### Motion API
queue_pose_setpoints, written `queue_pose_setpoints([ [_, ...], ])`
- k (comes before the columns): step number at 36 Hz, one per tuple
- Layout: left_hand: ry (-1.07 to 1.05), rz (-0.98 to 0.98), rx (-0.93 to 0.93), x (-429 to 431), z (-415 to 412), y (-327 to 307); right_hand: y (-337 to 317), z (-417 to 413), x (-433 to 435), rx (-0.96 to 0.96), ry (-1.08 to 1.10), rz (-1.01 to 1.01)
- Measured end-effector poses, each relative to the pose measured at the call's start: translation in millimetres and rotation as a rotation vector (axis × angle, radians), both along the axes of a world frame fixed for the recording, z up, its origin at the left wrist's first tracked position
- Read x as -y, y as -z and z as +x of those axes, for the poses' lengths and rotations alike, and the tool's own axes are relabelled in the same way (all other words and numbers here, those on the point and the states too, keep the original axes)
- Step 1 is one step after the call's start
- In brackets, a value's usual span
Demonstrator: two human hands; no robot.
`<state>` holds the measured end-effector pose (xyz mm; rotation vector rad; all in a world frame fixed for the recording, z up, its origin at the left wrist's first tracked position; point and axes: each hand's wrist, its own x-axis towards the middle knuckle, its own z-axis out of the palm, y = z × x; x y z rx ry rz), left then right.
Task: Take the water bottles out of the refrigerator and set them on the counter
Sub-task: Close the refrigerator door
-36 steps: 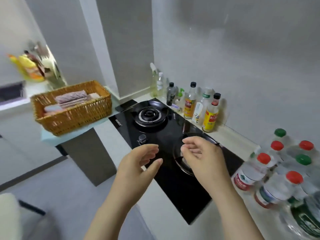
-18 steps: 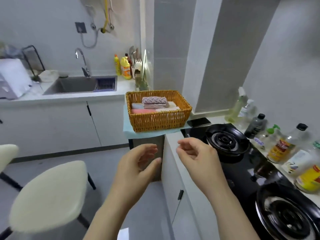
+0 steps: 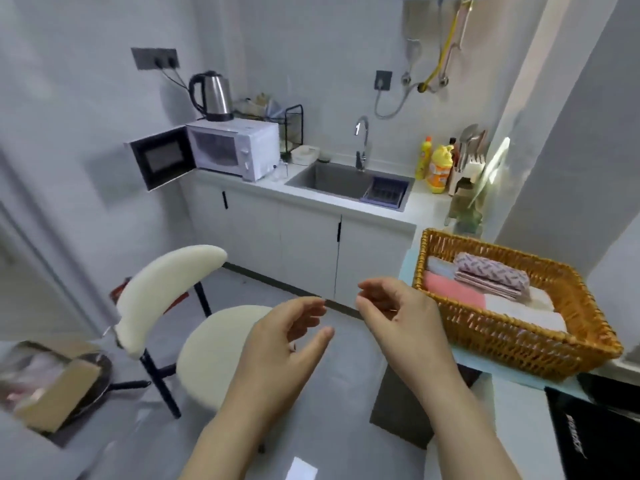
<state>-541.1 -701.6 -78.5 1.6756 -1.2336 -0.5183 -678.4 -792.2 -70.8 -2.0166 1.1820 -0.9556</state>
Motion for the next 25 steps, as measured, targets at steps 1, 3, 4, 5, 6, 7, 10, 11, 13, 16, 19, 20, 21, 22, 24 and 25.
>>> queue_pose_setpoints([
  [1, -0.047, -0.006, -0.008, 2, 6, -2, -2, 10, 9, -0.002, -0.048, -0.009],
  [3, -0.147, -0.015, -0.031, 4, 18, -4, -6, 33, 24, -0.002, -0.149, -0.015],
  [4, -0.195, -0.018, -0.042, 3, 24, -5, -8, 45, 29, 0.004, -0.198, -0.01],
  [5, -0.243, -0.021, -0.052, 2, 30, -5, -8, 57, 33, 0.014, -0.247, -0.004],
  [6, -0.291, -0.027, -0.058, 0, 36, -5, -9, 69, 35, 0.024, -0.292, 0.0],
  [7, -0.34, -0.033, -0.058, -4, 42, -5, -9, 81, 36, 0.034, -0.335, 0.005],
  [10, -0.455, -0.037, -0.041, -20, 60, -5, -7, 113, 32, 0.066, -0.459, 0.018],
  [11, -0.49, -0.037, -0.035, -27, 65, -6, -6, 124, 28, 0.071, -0.497, 0.021],
  [13, -0.555, -0.047, -0.016, -41, 78, -9, -5, 145, 20, 0.083, -0.559, 0.029],
  [16, -0.631, -0.061, 0.005, -65, 97, -12, -7, 176, 5, 0.121, -0.632, 0.035],
  [19, -0.691, -0.068, -0.023, -89, 115, -11, -10, 202, -15, 0.145, -0.69, 0.036],
  [20, -0.71, -0.076, -0.025, -96, 121, -12, -11, 210, -21, 0.154, -0.709, 0.035],
  [21, -0.727, -0.085, -0.021, -102, 127, -12, -13, 217, -27, 0.159, -0.725, 0.033],
  [22, -0.742, -0.097, -0.017, -107, 133, -12, -14, 225, -32, 0.161, -0.74, 0.032],
  [24, -0.767, -0.12, -0.01, -114, 144, -13, -17, 239, -40, 0.171, -0.759, 0.028],
  [25, -0.773, -0.126, -0.01, -117, 148, -12, -18, 245, -42, 0.18, -0.766, 0.025],
])
